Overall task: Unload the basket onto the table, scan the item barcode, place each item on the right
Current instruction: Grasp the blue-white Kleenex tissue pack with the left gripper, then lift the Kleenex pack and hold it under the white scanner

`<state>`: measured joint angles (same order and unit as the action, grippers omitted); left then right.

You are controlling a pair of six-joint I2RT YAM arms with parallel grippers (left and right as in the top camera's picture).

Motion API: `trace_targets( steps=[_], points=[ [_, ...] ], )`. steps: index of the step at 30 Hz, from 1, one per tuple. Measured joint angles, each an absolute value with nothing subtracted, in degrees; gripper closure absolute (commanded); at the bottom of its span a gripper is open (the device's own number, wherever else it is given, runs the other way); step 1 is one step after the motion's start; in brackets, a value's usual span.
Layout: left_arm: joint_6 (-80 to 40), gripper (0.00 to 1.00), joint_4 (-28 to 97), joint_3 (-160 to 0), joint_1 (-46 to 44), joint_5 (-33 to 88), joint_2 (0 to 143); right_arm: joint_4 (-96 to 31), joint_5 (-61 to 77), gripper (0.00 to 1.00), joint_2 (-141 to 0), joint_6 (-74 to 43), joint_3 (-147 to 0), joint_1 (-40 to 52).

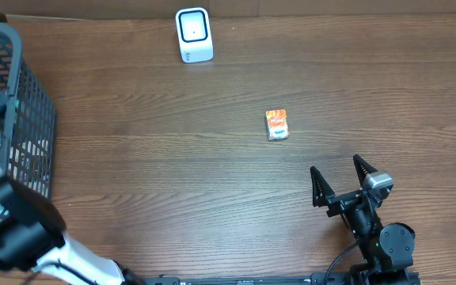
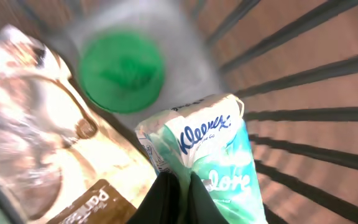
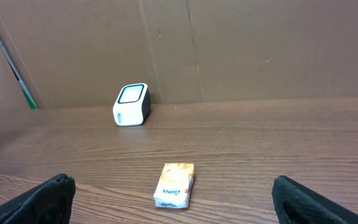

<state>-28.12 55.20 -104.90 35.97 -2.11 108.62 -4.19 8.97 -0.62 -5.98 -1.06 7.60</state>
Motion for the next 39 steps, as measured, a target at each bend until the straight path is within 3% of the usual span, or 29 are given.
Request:
trace_targets(
  steps=[13,21,30,39],
  points=[
    [-28.1,0.96,58.2,-105.8,34.6,0.8,86.5,-4.2,9.0,0.0,-0.6,-6.0,-1.1,7.6],
    [-23.9,0.96,63.9,-106.2,21.7,6.0,79.1,-4.2,9.0,0.0,-0.6,-6.0,-1.1,7.6],
    [-15.9,0.96,65.0,-103.0,-3.3,8.1,89.5,-4.2,9.0,0.0,-0.6,-6.0,-1.1,7.6],
    [-12.0,0.96,63.4,-102.3,-16.0,11.9,108.8,-4.2,9.0,0.0,-0.6,-6.0,-1.1,7.6]
  ],
)
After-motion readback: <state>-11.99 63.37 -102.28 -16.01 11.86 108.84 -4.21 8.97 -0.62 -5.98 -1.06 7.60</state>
